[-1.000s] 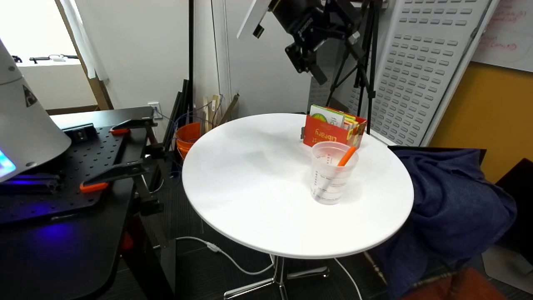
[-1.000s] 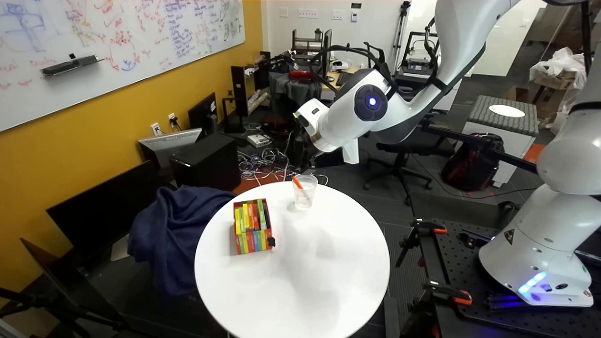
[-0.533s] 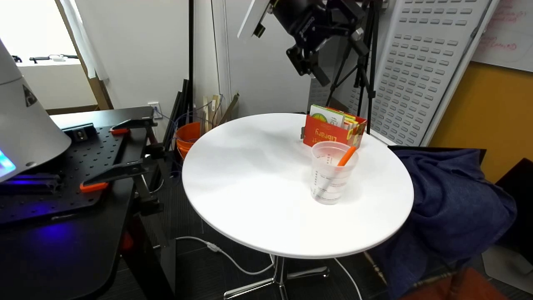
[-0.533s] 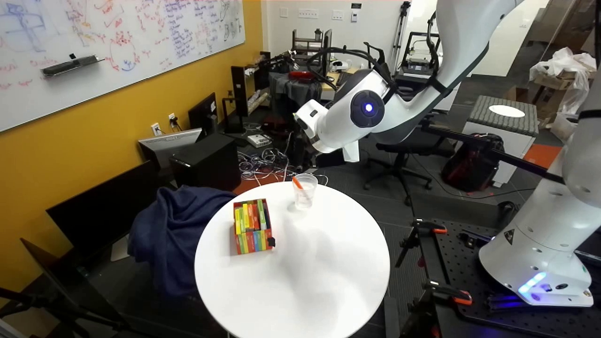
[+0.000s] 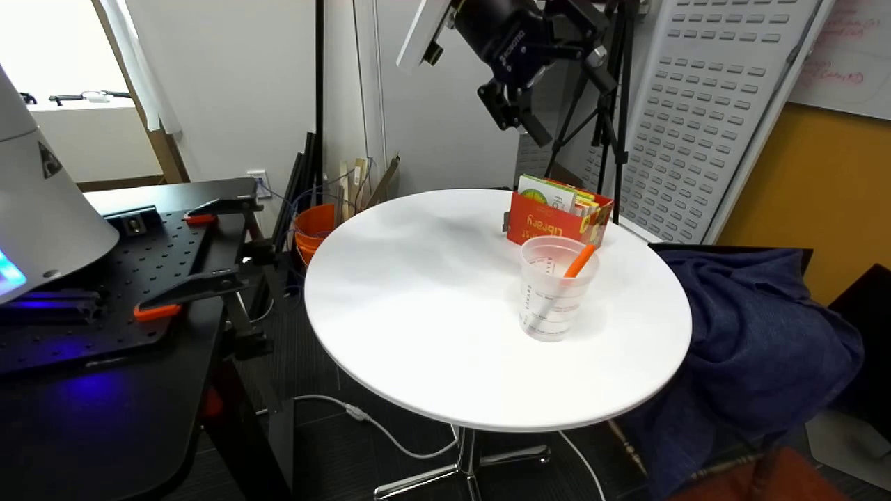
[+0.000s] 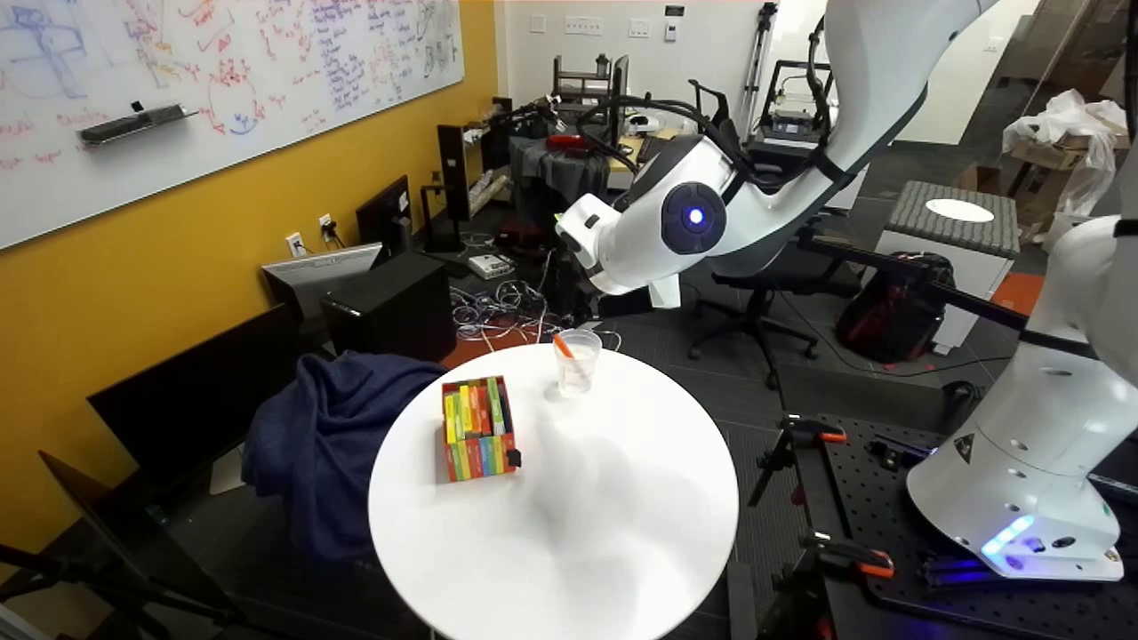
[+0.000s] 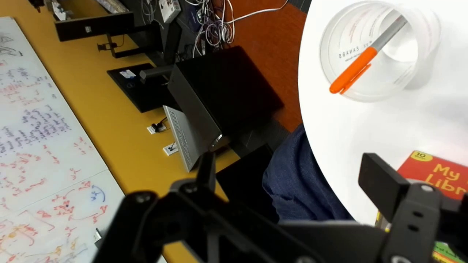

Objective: Put the marker inside the cup

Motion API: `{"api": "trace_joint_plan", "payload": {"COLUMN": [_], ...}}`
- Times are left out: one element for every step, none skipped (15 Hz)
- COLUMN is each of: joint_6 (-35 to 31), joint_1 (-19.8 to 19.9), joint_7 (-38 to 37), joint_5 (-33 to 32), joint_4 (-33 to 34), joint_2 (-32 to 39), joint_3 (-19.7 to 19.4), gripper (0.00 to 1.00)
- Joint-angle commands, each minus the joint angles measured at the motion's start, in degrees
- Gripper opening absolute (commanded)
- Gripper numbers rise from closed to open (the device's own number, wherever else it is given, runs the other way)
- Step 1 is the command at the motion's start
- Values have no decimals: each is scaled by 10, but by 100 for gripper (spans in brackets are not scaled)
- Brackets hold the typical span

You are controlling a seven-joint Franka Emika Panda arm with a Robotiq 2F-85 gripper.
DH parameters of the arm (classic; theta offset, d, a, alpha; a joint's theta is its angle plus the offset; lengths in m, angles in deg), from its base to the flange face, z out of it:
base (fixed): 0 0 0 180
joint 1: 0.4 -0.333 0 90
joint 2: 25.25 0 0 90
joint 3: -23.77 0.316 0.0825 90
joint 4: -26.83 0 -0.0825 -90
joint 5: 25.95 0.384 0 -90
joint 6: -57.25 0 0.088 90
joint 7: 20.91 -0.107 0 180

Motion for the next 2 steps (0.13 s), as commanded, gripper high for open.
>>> {"api": "trace_joint_plan", "payload": {"joint_6": [0,0], "joint_1": [-1,-1], "joint_7": [0,0], "joint_5": [0,0], "joint_4": [0,0], "joint_2": [0,0], "joint_3": [-1,-1], "gripper": [100,100]}}
